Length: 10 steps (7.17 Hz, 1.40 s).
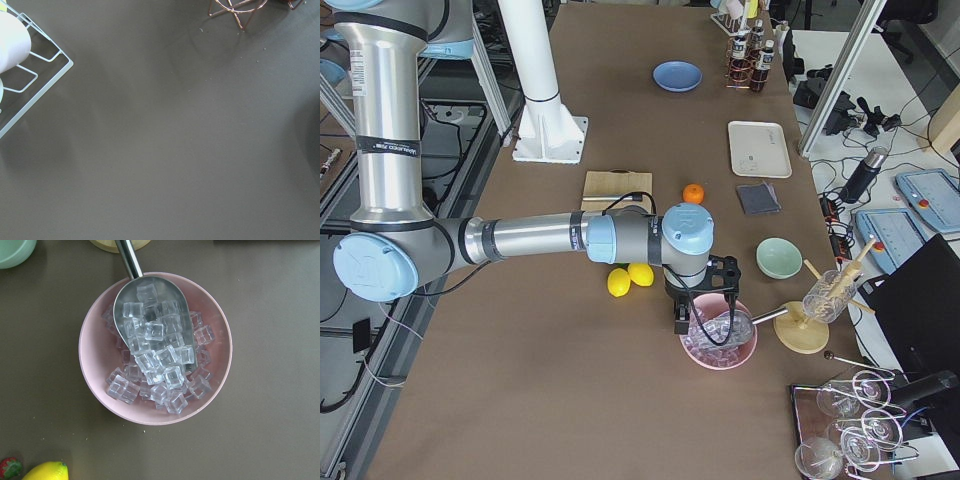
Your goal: Pick orange to plate
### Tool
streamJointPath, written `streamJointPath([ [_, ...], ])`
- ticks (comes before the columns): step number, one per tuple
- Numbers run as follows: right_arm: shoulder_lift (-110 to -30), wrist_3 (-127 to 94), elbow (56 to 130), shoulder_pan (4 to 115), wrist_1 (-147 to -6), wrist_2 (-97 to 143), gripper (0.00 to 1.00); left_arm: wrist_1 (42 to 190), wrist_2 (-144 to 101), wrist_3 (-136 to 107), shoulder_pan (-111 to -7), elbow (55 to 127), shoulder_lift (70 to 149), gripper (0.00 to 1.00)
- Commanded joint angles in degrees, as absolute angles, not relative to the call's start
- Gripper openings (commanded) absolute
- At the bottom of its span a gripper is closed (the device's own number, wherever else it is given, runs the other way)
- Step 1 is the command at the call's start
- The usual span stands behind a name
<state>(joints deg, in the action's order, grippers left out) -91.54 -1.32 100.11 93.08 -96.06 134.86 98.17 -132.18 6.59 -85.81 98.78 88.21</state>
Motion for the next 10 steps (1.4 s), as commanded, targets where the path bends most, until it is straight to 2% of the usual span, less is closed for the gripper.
streamJointPath([
  [1, -91.67, -1.32, 100.11, 93.08, -96.06, 134.91, 1.0, 98.17, -132.27, 6.59, -85.78, 98.79, 88.33, 0.98],
  [10, -91.76, -1.58, 100.55, 93.08, -96.06, 134.91, 1.0, 98.35, -132.36, 6.59, -84.56, 99.31, 89.73, 0.98],
])
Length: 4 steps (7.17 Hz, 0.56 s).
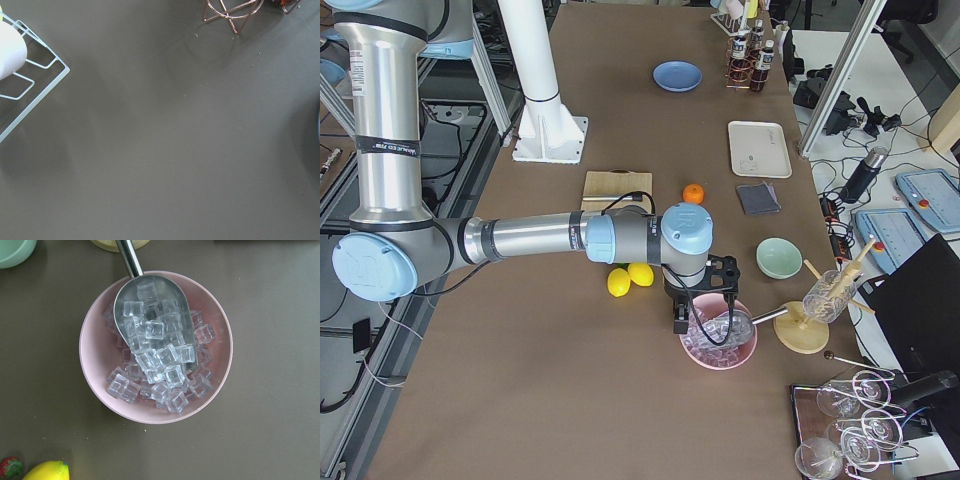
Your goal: Pick orange to plate
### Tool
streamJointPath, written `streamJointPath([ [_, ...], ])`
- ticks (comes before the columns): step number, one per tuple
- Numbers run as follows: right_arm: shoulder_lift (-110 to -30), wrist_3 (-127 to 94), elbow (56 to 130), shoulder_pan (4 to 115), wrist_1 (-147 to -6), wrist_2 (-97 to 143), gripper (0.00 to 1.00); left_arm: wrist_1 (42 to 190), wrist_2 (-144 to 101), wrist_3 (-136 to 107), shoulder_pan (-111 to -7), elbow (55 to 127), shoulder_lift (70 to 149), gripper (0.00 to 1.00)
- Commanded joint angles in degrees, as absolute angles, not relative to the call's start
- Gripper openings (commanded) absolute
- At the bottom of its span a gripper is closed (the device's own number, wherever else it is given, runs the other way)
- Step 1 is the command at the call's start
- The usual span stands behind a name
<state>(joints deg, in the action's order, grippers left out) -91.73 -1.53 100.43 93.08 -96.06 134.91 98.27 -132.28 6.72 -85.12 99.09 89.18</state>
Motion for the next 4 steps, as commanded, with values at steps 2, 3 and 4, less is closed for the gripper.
streamJointPath([
  [2, -91.58, -1.93, 100.55, 93.08, -96.06, 134.91, 1.0, 99.92, -132.36, 3.54, -84.55, 99.06, 90.35, 0.98],
  [3, -91.5, -2.37, 100.55, 93.08, -96.06, 134.91, 1.0, 100.28, -132.36, -7.45, -84.55, 98.88, 90.87, 0.98],
  [4, -91.41, -2.46, 100.72, 93.08, -96.06, 134.91, 1.0, 100.63, -132.36, -9.12, -84.55, 98.88, 90.62, 0.98],
])
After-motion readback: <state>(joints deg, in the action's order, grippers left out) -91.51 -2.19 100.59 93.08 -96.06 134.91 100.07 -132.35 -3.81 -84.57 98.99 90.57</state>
